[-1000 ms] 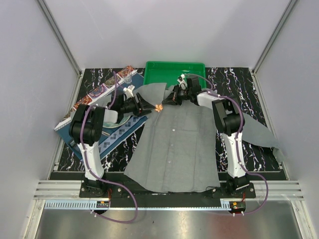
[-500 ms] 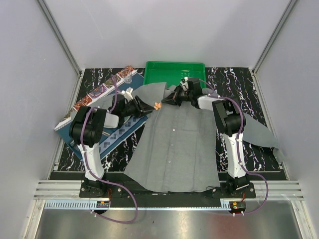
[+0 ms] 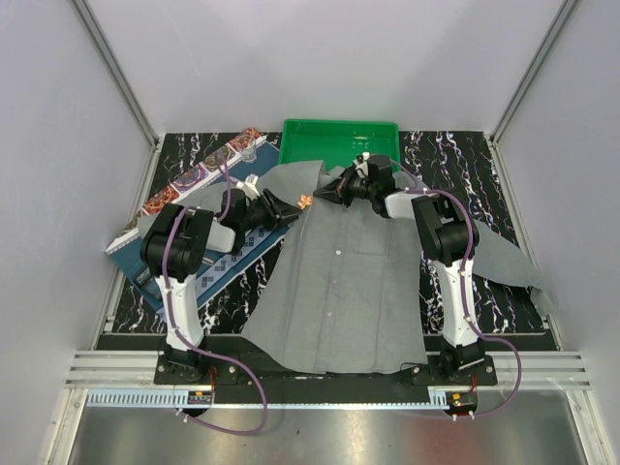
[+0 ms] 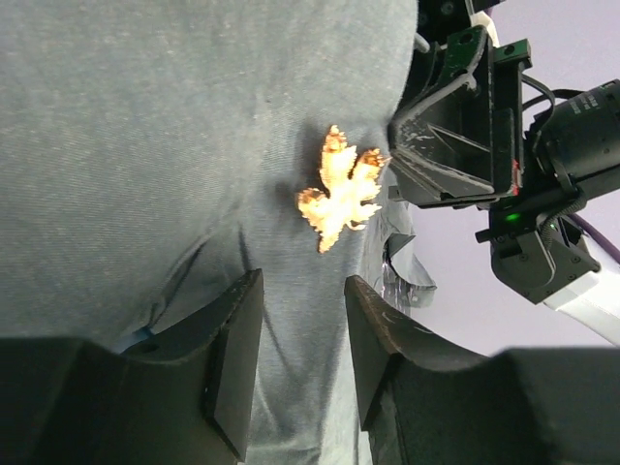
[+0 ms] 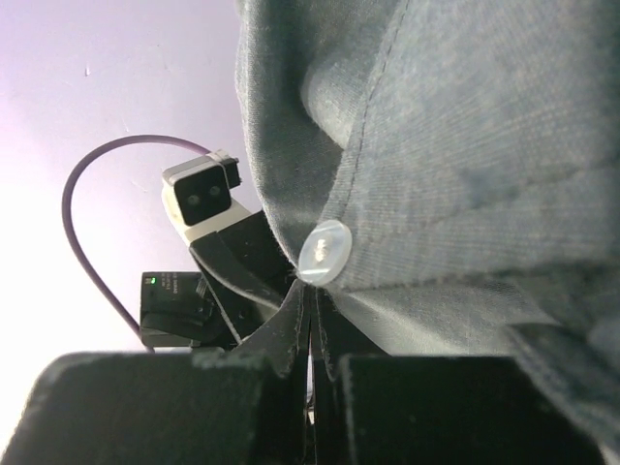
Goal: Pin the brooch onto the clothing
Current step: Position the brooch on the flattened clothing, then pin the brooch onto the flattened clothing.
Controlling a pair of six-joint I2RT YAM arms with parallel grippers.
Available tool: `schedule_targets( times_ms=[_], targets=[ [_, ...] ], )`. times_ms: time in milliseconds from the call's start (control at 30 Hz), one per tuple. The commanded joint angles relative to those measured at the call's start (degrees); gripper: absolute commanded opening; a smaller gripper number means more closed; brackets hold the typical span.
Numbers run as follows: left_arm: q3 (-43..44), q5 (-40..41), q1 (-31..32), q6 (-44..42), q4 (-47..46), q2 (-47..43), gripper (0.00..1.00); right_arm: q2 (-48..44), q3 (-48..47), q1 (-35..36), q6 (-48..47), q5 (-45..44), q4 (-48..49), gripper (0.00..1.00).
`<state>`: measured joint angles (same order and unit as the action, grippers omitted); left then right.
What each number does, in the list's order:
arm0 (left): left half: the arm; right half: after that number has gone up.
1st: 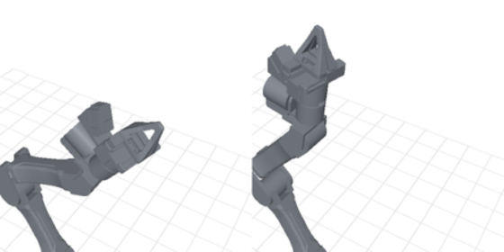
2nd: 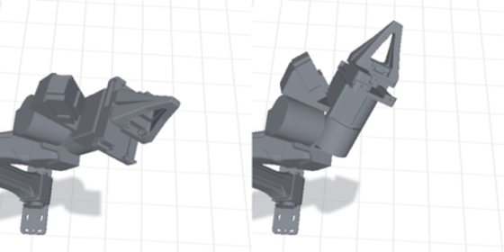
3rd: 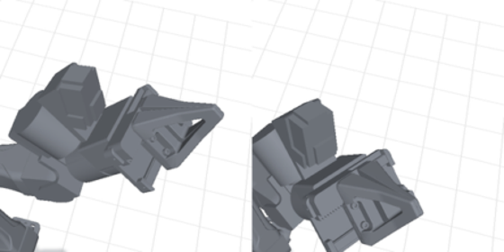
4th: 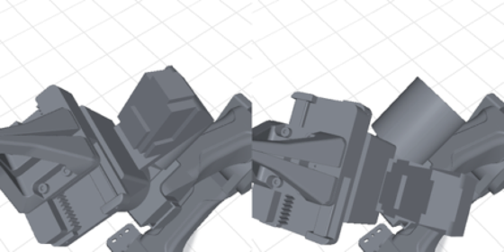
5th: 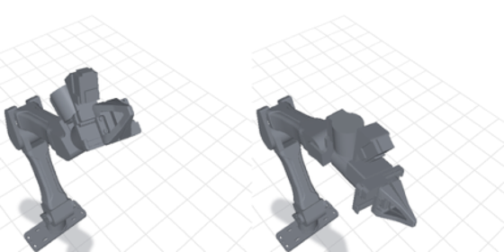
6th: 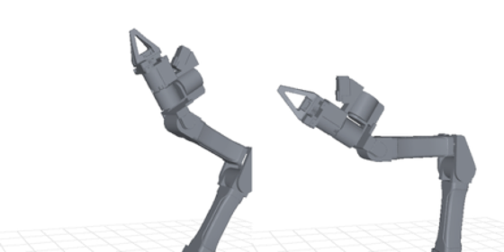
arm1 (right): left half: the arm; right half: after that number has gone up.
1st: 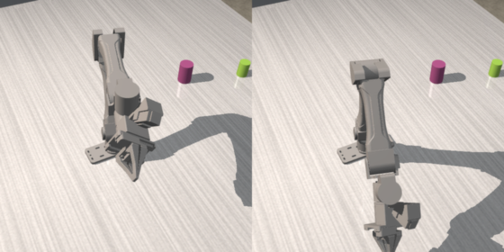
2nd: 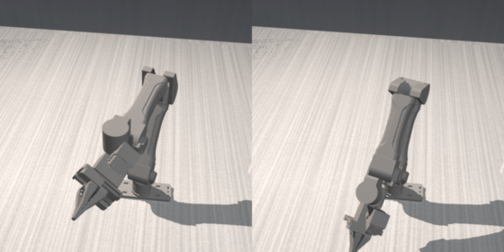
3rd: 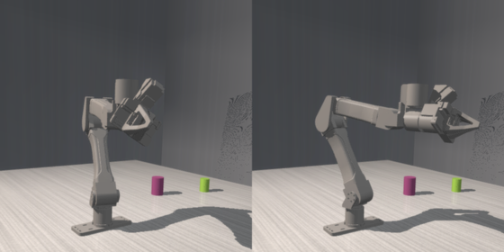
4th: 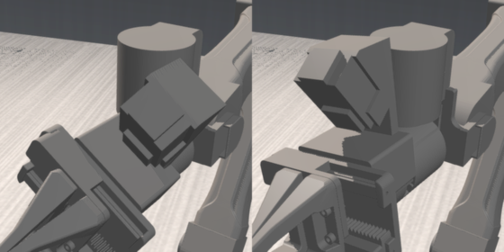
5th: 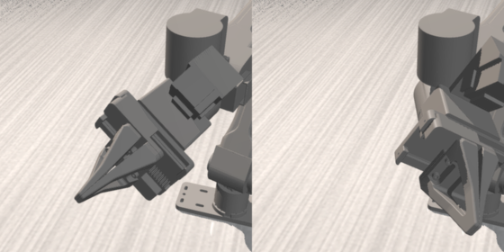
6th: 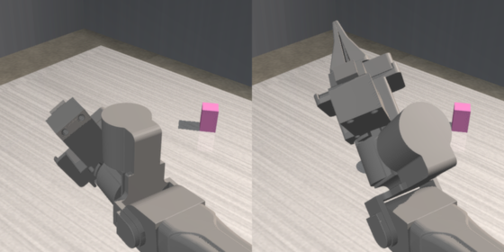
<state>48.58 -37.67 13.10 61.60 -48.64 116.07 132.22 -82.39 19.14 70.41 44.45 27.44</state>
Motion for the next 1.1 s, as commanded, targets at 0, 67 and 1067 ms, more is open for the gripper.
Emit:
schedule_targets(
  times_ms=[0,67,1067],
  targets=[
    [-0.15,2.69,-0.01,0.8,-7.07,1.61,0.4,-0.48,1.71,-0.06,5.35,-1.12,-2.04,0.0],
    [0.29,2.34,0.17,1.32,-8.57,2.14,0.39,-0.21,1.71,-0.15,5.7,-0.77,-1.6,0.0],
    [7.23,0.23,0.61,3.35,-16.04,5.48,0.27,1.02,2.85,-0.15,7.2,-0.5,0.16,0.0]
  ],
)
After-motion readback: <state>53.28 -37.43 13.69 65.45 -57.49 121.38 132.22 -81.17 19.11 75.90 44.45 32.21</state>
